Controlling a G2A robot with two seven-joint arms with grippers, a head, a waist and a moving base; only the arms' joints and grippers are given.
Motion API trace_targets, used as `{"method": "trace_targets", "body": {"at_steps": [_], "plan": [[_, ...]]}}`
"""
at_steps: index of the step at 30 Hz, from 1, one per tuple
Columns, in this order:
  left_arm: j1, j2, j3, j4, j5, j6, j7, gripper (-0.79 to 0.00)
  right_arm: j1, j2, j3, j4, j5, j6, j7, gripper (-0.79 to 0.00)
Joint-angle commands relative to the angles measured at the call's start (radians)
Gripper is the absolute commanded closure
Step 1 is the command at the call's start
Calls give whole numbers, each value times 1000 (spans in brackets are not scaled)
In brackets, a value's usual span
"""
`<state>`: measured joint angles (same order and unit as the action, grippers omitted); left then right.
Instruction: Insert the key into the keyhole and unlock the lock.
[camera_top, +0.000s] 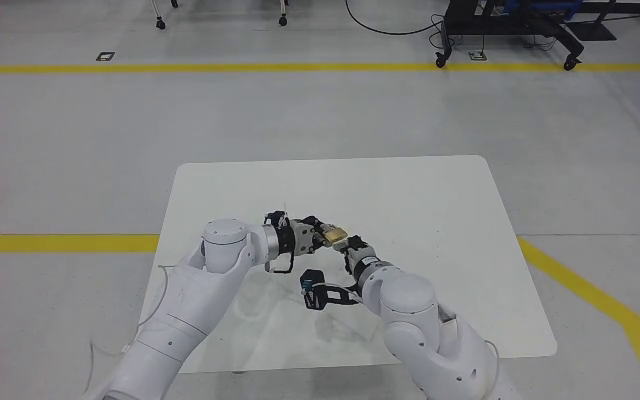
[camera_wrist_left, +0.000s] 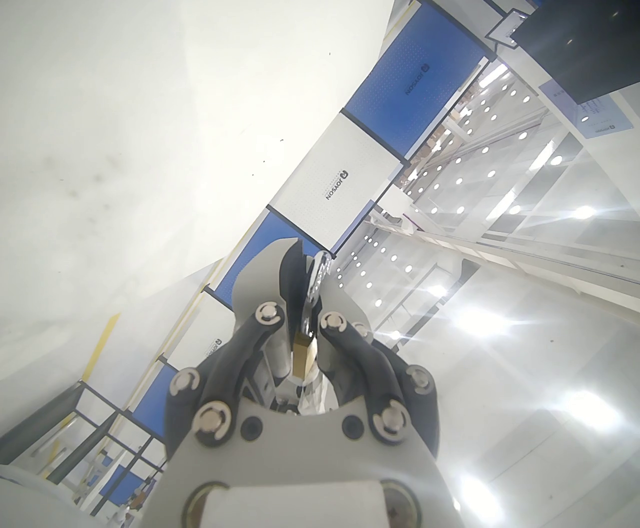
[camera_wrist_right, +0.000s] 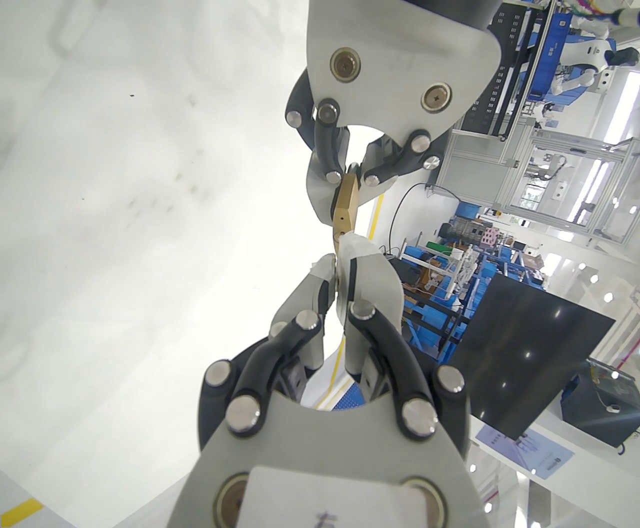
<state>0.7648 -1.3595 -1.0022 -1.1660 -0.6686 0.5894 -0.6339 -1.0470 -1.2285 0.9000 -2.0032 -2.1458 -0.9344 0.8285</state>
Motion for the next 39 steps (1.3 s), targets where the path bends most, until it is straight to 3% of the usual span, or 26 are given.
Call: {"method": "trace_targets", "body": {"at_steps": [1, 13, 14, 16, 18, 26, 35, 39], "plan": [[2, 0, -1, -1, -6, 4, -2, 0, 2, -2, 0, 5, 2, 0, -3, 0], [10, 4, -12, -6, -17, 12, -14, 0, 12, -18, -9, 33, -12, -6, 6, 0], [11, 5, -14, -6, -16, 12, -12, 0, 13, -20, -8, 33, -8, -4, 4, -108], [14, 6, -17, -9, -17, 13, -11, 0, 12, -22, -4, 30, -6, -4, 5, -422], [16, 7, -20, -11, -17, 13, -10, 0, 9, -23, 1, 26, -4, -3, 4, -554], [25, 12, -41, -7, -29, 7, -10, 0, -13, -24, 35, -10, 9, -9, -7, -431], [44, 19, -68, 34, -58, -34, -52, 0, -69, -13, 138, -75, 73, -11, -104, -434], [45, 24, -71, 63, -38, -49, -66, 0, -113, 0, 210, -107, 91, -18, -165, -345]]}}
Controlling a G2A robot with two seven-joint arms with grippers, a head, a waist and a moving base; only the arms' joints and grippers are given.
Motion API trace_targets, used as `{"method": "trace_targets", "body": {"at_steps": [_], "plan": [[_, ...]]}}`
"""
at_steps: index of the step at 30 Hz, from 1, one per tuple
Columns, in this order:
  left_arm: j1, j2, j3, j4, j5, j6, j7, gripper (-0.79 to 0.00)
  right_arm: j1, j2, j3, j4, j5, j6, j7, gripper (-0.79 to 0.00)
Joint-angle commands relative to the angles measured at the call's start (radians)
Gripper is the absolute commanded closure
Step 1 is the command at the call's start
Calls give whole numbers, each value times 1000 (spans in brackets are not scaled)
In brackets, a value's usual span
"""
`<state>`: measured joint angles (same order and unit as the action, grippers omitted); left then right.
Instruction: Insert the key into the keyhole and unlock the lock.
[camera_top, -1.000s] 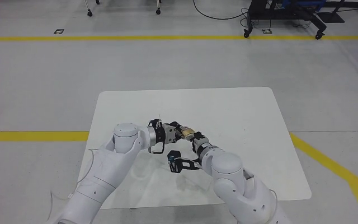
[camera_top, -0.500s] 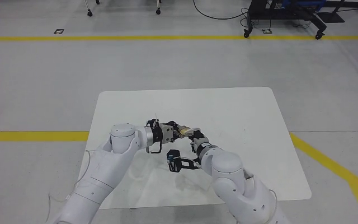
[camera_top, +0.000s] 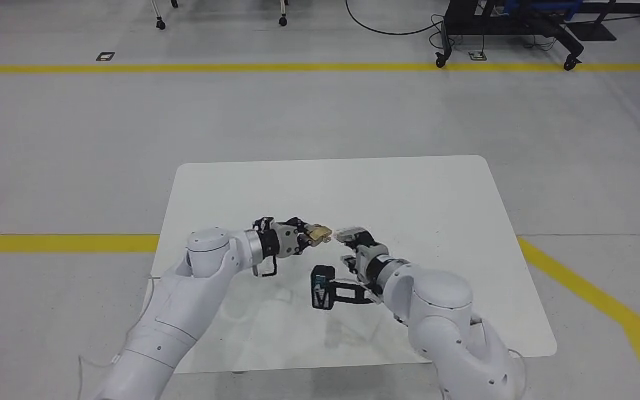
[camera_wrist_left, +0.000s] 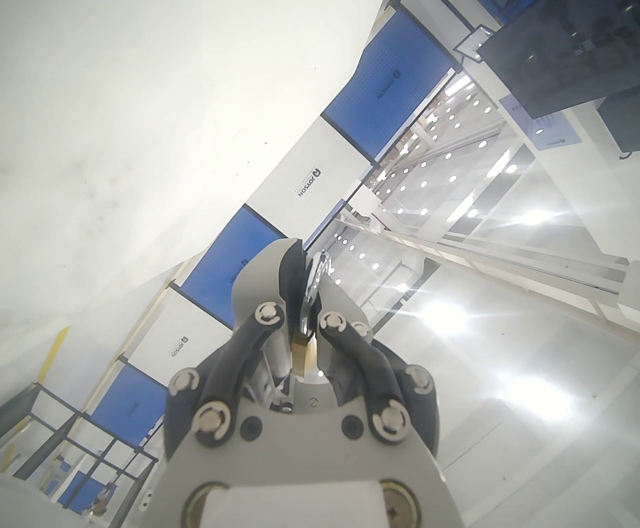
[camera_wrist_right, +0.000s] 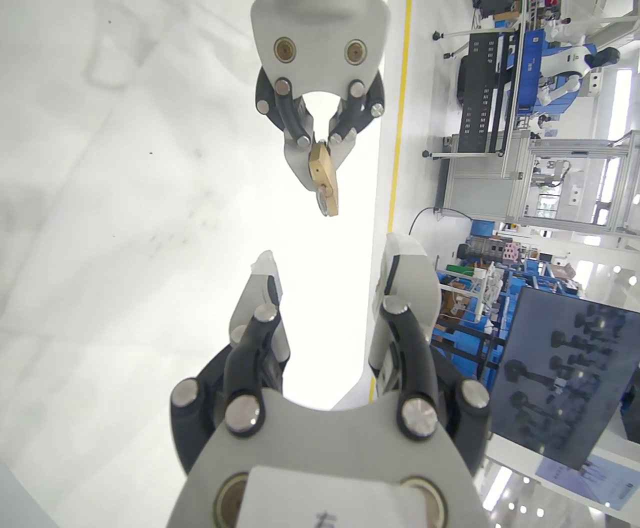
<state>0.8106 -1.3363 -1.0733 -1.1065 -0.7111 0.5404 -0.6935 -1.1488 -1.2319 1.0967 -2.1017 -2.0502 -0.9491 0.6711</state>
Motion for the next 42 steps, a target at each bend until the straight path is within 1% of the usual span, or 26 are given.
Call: {"method": "trace_targets", "body": {"at_steps": [1, 2, 3, 5, 7, 9, 12, 14, 16, 18, 21, 30, 42], "plan": [[-2, 2, 0, 3, 11, -8, -12, 0, -21, 6, 22, -16, -9, -8, -16, -289], [-3, 4, 1, -3, 27, -30, -20, 0, -30, 8, 29, -22, -13, -12, -24, -163], [-2, 6, 0, -11, 43, -65, -33, 0, -39, 10, 32, -26, -9, -21, -39, 0], [0, 10, -5, -22, 77, -137, -36, 0, -50, 13, 44, -25, 7, -29, -70, 0], [7, 14, -10, -41, 130, -249, -32, 0, -59, 16, 62, -8, 45, -45, -115, 0], [15, 16, -11, -51, 154, -308, -37, 0, -57, 18, 78, 10, 86, -60, -158, 0], [19, 16, -15, -59, 166, -351, -33, 0, -48, 22, 94, 45, 145, -63, -220, 0], [19, 16, -12, -70, 179, -373, -30, 0, -31, 28, 98, 114, 209, -63, -285, 0], [17, 16, -2, -85, 213, -387, -33, 0, -2, 32, 103, 199, 298, -63, -354, 0], [16, 17, 6, -92, 232, -396, -49, 0, 30, 38, 99, 262, 348, -63, -389, 0], [12, 19, 12, -94, 262, -405, -63, 0, 63, 47, 88, 308, 377, -63, -395, 0], [10, 20, 22, -99, 288, -412, -99, 0, 104, 64, 79, 380, 439, -63, -399, 0], [20, 26, 19, -129, 322, -415, -122, 0, 135, 72, 65, 424, 477, -63, -399, 0]]}}
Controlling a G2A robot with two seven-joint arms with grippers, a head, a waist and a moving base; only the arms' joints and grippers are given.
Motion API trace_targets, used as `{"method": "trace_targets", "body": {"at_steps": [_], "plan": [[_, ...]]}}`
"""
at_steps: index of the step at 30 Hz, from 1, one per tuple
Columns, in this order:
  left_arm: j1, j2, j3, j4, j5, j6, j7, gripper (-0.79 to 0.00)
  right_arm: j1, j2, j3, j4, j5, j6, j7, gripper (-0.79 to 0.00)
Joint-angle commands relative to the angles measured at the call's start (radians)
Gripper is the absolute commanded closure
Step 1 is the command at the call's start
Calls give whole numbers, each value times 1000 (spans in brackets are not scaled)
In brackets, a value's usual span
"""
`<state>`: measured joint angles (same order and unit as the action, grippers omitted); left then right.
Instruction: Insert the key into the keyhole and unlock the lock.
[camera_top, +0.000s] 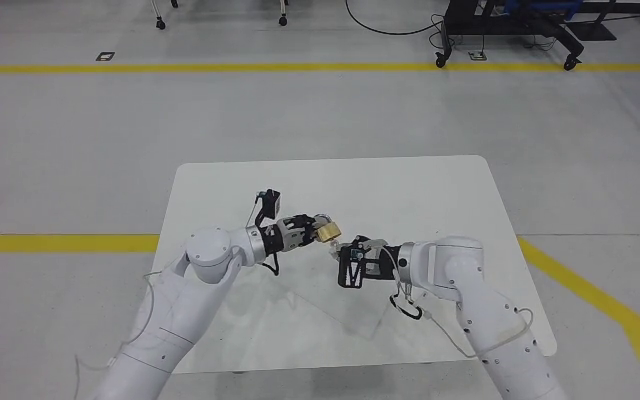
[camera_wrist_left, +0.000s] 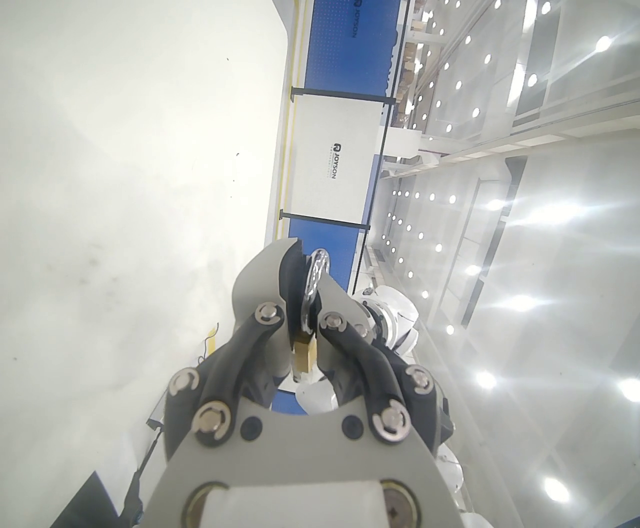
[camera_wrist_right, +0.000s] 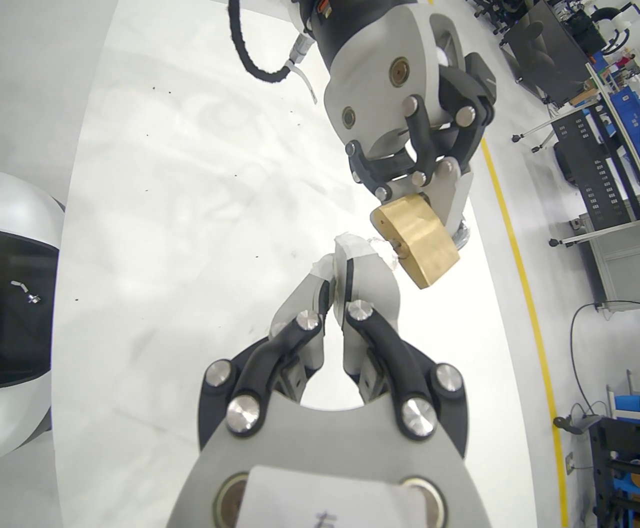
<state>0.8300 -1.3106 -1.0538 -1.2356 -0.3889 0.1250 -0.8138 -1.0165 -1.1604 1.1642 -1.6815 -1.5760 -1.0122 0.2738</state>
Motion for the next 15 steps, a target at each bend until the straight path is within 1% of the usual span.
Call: {"method": "trace_targets", "body": {"at_steps": [1, 3, 4, 5, 6, 7, 15], "plan": [[2, 0, -2, 2, -3, 1, -1, 0, 5, 0, -5, 5, 4, 0, -1, 0], [2, 0, -7, 13, -7, 0, 12, 0, 6, 3, -2, -9, 4, 3, -6, 0], [3, 0, -11, 18, -10, -6, 22, 0, 1, 5, 4, -23, 0, 5, -9, -43], [4, 0, -15, 21, -17, -13, 29, 0, -3, 7, 10, -36, -6, 4, -9, -314], [8, 0, -25, 17, -29, -53, 37, 0, -15, 11, 18, -61, -23, 4, -6, -708], [8, 0, -25, 17, -29, -53, 37, 0, -15, 11, 18, -61, -23, 4, -6, -785], [8, 0, -25, 17, -29, -53, 37, 0, -15, 11, 18, -61, -23, 4, -6, -785]]}}
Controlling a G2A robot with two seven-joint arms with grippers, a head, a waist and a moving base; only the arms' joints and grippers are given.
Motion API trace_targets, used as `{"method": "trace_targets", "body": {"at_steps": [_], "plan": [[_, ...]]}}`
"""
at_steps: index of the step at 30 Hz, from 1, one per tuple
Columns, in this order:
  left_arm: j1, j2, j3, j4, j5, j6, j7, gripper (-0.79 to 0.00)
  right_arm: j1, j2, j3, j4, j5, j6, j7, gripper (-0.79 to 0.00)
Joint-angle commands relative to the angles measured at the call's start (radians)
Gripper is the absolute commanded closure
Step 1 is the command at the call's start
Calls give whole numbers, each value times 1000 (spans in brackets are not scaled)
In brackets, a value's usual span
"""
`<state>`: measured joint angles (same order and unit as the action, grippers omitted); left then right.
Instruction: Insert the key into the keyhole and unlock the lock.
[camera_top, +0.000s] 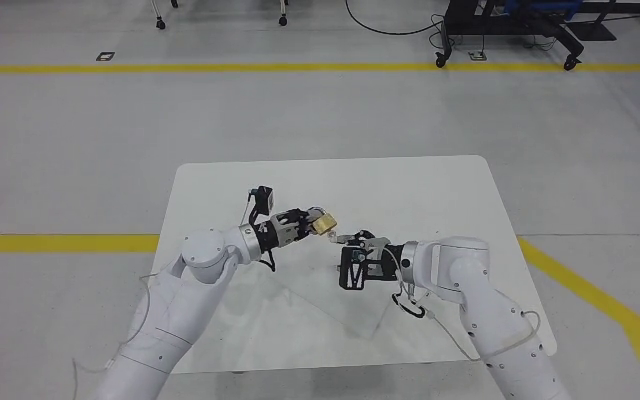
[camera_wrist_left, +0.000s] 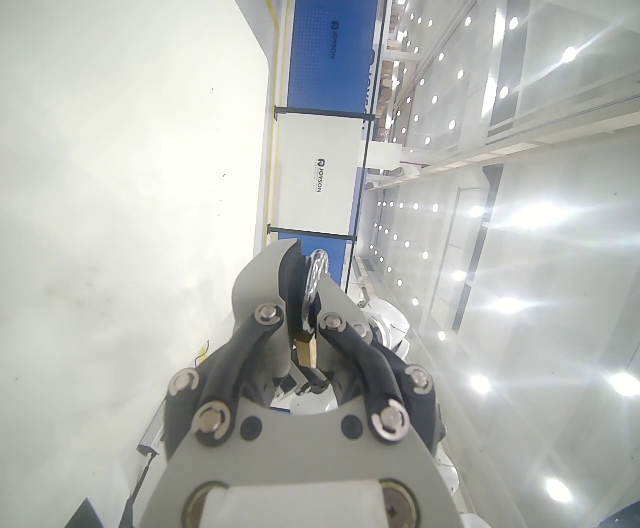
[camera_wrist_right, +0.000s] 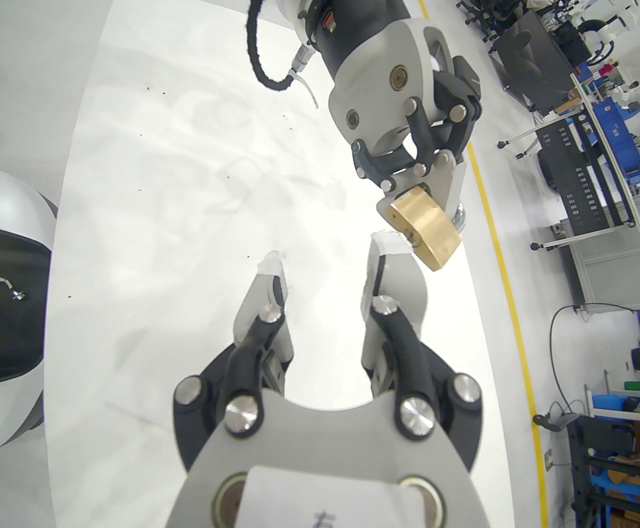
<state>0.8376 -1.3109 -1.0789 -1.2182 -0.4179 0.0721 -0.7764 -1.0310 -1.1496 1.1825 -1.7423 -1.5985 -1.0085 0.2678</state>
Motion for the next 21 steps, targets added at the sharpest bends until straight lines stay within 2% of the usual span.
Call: {"method": "trace_targets", "body": {"at_steps": [1, 3, 5, 9, 10, 11, 12, 13, 15, 16, 19, 21], "plan": [[9, 0, -1, -3, 10, -3, 25, 0, 0, 0, 0, 0, 0, 0, 0, -785], [26, -1, -4, -27, 27, -25, 91, 0, -2, 0, 1, -2, 2, 9, -4, -785], [53, -3, -14, -52, 28, -70, 174, 0, -17, 0, 14, -14, 14, 61, -52, -785], [109, -10, -30, -71, -17, -142, 293, 0, -60, 9, 51, -35, -30, 130, -120, -594], [115, -12, -29, -74, -22, -148, 304, 0, -70, 12, 56, -41, -38, 136, -135, -536], [119, -12, -29, -75, -24, -150, 309, 0, -76, 13, 60, -46, -45, 143, -145, -526], [122, -14, -25, -77, -27, -148, 309, 0, -87, 15, 69, -58, -66, 169, -167, -480], [123, -15, -22, -77, -28, -146, 306, 0, -95, 17, 72, -68, -91, 193, -184, -379], [120, -16, -13, -78, -15, -136, 300, 0, -110, 21, 72, -97, -199, 274, -200, -320], [117, -17, -9, -80, -6, -132, 300, 0, -119, 22, 61, -104, -244, 305, -221, -240], [113, -18, -1, -92, 15, -126, 289, 0, -127, 23, 34, -83, -310, 357, -288, -163], [112, -19, 1, -103, 26, -125, 283, 0, -116, 23, 15, -52, -335, 361, -296, -175]]}}
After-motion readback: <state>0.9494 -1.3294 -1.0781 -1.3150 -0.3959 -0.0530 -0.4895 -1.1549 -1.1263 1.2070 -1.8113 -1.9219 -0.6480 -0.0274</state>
